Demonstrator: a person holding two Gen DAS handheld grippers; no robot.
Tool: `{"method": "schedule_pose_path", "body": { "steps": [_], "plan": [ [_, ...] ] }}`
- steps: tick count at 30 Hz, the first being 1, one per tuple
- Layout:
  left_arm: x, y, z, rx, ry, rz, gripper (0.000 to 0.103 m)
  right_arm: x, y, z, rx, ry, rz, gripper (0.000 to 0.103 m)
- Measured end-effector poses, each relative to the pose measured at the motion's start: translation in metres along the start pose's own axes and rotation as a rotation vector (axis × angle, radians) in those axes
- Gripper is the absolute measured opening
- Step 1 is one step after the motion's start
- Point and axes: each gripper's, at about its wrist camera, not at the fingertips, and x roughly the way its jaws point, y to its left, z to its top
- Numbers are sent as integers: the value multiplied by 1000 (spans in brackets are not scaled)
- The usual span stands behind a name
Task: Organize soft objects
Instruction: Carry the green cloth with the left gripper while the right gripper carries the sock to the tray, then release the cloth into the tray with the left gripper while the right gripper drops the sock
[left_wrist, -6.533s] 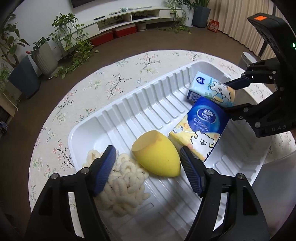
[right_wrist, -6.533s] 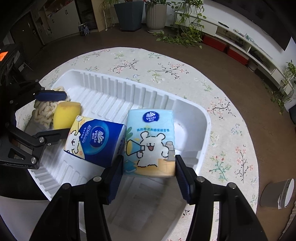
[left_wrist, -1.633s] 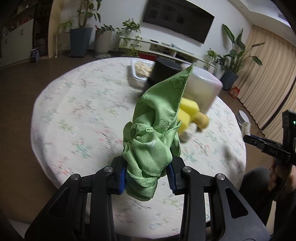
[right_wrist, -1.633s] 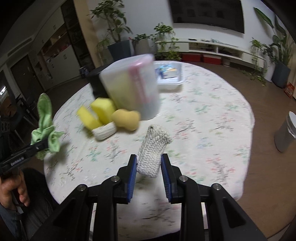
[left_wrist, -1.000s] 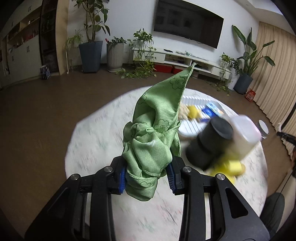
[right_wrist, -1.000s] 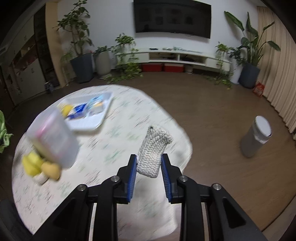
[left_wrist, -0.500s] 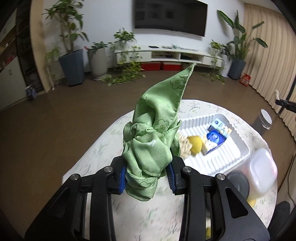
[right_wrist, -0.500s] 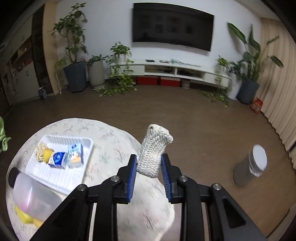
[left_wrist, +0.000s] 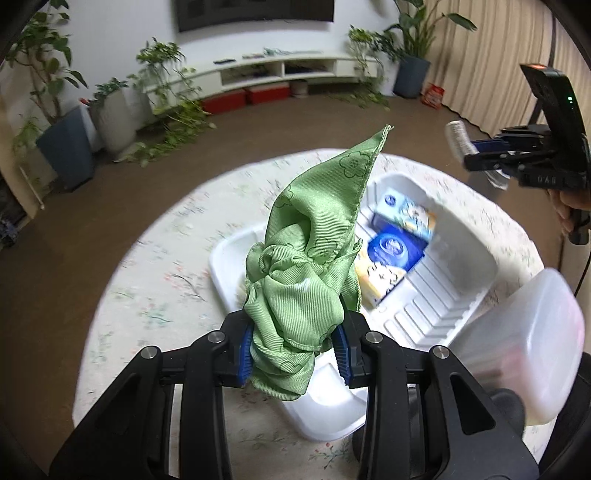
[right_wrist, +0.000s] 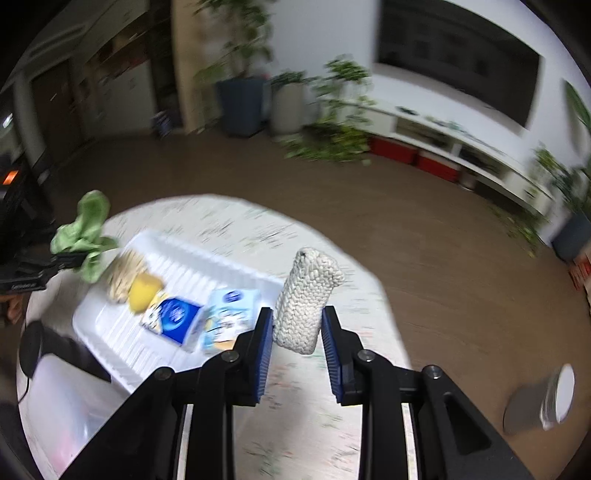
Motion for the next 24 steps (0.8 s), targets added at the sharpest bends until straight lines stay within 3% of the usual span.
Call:
{"method": "schedule_pose_path", "body": {
  "steps": [12,21,24],
  "plan": [
    [25,-7,-6,25,37,-69,32,59,77,-5,-216,96,162,29],
    [30,-1,-6,-12,34,-79,39,73,71,-15,-218,149,175,30],
    [31,1,-7,-22,34,-75,47,76,71,-18,-223,156,168,30]
  ]
}}
